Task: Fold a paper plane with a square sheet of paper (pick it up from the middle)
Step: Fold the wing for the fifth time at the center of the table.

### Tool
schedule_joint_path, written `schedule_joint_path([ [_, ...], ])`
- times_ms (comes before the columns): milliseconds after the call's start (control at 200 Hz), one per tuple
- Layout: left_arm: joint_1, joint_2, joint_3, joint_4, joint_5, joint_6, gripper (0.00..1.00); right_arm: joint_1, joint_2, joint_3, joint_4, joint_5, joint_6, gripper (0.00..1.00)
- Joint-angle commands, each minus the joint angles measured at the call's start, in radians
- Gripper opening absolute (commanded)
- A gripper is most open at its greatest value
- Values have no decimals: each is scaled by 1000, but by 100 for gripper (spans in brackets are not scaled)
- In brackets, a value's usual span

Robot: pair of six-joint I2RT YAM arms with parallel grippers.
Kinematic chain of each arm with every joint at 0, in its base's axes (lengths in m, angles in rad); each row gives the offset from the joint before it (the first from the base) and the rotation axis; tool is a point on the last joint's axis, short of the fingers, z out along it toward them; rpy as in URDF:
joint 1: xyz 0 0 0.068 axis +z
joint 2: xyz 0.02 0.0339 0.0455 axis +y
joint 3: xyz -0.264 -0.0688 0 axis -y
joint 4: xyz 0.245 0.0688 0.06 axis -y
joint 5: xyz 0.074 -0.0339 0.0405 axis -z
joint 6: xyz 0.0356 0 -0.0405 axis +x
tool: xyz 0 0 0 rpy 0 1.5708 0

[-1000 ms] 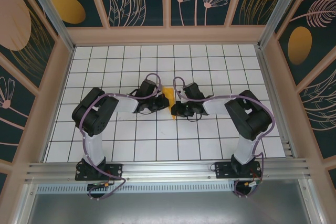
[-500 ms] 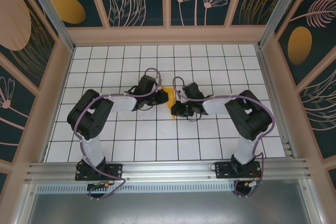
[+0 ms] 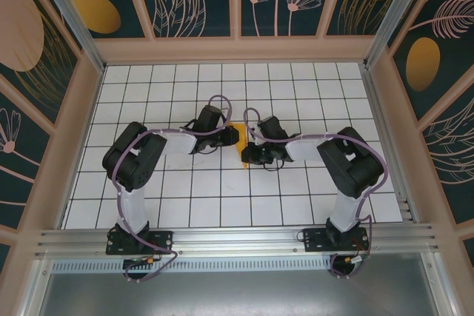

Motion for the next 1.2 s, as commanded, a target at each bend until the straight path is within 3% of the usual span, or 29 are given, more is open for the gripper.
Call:
schedule_joint_path([
  [0,5,30,41,-22,-35,53,15,-6,44,-6,-108,52,-19,9],
  [425,44,122,95,-77,-88,104,15,-8,73,-35,-170,89,-33,10],
  [836,153,153,182,-130,-114,138,15,-25,60,-66,-160,88,-29,10],
  [1196,170,187,298,-215,-172,169,16,-28,38,-47,-130,61,-24,10],
])
